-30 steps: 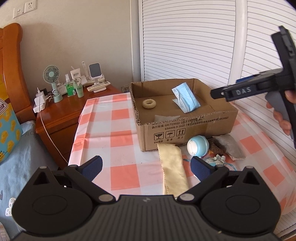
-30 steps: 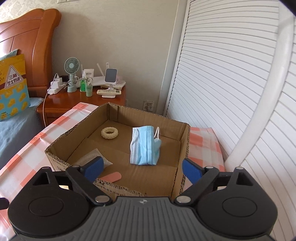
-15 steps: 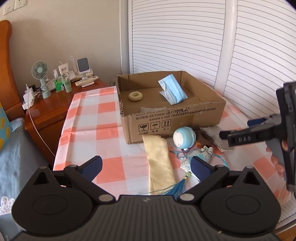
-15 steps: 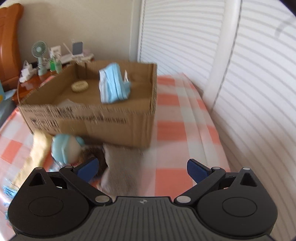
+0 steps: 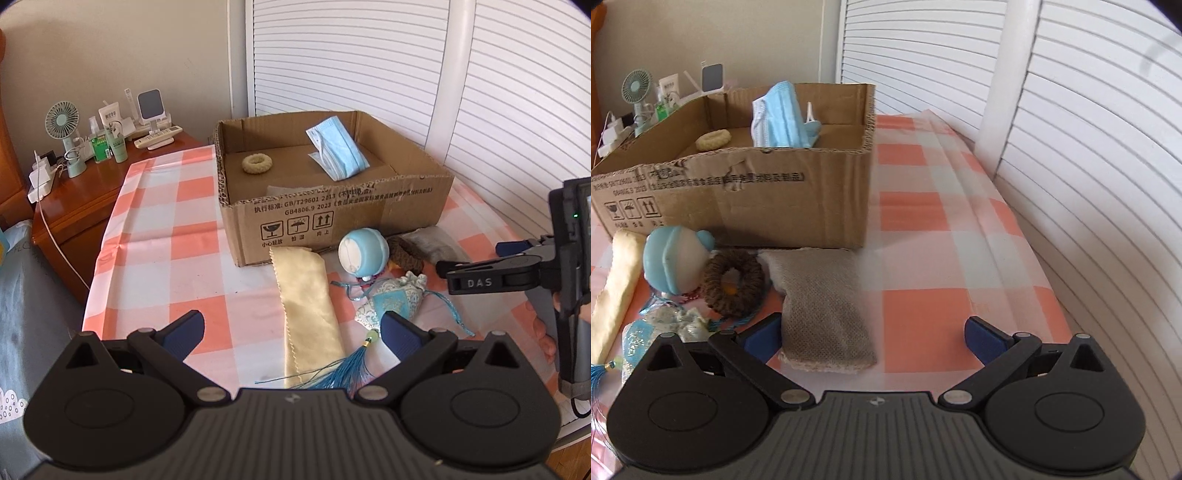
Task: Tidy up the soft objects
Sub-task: 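Move the left tool to the yellow cloth while the right tool approaches the grey knit pouch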
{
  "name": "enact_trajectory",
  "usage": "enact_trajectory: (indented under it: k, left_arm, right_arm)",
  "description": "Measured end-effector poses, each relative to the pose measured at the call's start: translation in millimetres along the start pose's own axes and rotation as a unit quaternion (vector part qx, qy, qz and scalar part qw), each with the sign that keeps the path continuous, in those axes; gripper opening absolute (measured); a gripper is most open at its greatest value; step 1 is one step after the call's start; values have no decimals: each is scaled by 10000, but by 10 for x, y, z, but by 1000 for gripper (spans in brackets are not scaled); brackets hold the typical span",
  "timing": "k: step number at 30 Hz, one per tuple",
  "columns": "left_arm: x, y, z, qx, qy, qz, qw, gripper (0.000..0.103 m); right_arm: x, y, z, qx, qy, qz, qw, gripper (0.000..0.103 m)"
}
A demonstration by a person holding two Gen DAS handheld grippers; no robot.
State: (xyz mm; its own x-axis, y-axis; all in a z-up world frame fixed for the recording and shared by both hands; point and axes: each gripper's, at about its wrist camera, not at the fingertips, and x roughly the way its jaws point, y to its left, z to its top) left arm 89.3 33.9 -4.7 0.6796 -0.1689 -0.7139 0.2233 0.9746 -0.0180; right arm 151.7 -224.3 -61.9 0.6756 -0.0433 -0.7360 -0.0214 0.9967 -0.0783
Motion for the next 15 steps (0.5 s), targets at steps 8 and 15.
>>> enact_trajectory:
  k: [8,15]
  left_arm:
    - [535,-14,84,154,437,101,9989,101]
    - [830,39,48,37,745,108,9972,102]
  right_arm:
    - [-5,-43,-52,14,-98,116,9999,103]
    - [-12,-50,-78,9,-133,146,9998,103]
